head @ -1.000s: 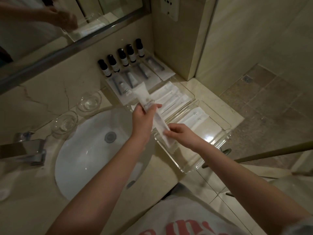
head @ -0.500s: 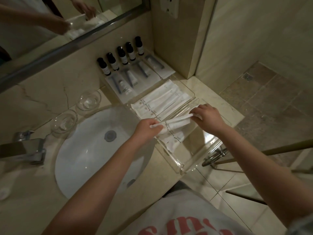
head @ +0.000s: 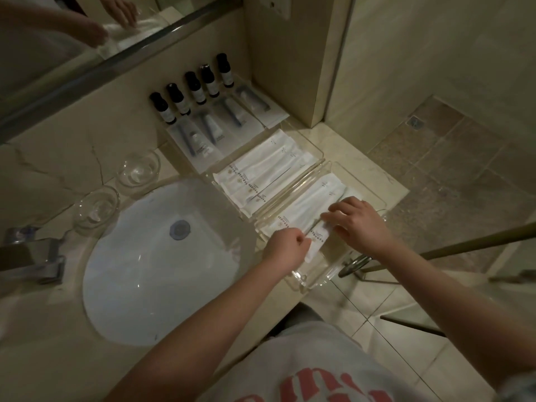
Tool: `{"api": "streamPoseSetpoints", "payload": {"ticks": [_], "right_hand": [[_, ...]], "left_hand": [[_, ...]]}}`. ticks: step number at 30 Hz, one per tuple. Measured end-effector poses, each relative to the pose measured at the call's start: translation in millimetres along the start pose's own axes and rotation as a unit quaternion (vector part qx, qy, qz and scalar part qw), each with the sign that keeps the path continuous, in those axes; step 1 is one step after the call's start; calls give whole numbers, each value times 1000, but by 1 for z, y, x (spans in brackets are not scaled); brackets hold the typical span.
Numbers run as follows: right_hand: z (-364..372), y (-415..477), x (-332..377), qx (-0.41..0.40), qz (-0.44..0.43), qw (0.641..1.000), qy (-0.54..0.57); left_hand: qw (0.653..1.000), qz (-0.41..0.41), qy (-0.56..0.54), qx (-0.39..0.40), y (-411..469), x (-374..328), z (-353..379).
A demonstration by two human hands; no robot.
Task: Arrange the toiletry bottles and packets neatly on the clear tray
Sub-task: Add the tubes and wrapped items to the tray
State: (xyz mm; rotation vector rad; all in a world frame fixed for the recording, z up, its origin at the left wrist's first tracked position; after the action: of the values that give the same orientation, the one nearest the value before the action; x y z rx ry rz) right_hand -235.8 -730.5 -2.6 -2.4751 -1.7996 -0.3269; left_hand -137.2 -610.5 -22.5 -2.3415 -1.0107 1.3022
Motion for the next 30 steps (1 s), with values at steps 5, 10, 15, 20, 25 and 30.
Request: {"api": "streamPoseSetpoints", "payload": {"ticks": [5,10,15,20,25,30], "right_hand": [[23,-7,0,78,29,996,37],[14,-8,-5,25,82,991,98],[17,0,-15,31,99,993,52],[20,4,-18,42,128,991,23],[22,6,-17,46,157,986,26],[19,9,-14,57,169,984,15]], "left_hand": [[957,80,271,-70,4,2,4],[937,151,308,-68,-2,-8,9],[928,155,337,-32,-1,-9,27],[924,154,346,-56,3,3,18],[926,153,336,-79,5,7,13],[925,166,330,-88,5,6,7]]}}
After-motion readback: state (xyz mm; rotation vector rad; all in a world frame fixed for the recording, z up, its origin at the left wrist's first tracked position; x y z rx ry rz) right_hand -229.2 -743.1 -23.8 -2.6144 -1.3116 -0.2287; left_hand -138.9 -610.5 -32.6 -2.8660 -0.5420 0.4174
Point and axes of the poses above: each hand's wrist, its own y-axis towards the middle knuckle, its own z-axis out of the palm, x = y × z, the point moved 7 cm from there along y, towards the middle knuckle, and after that the axes turned 3 degrees about -z, right-handed, at the moved point
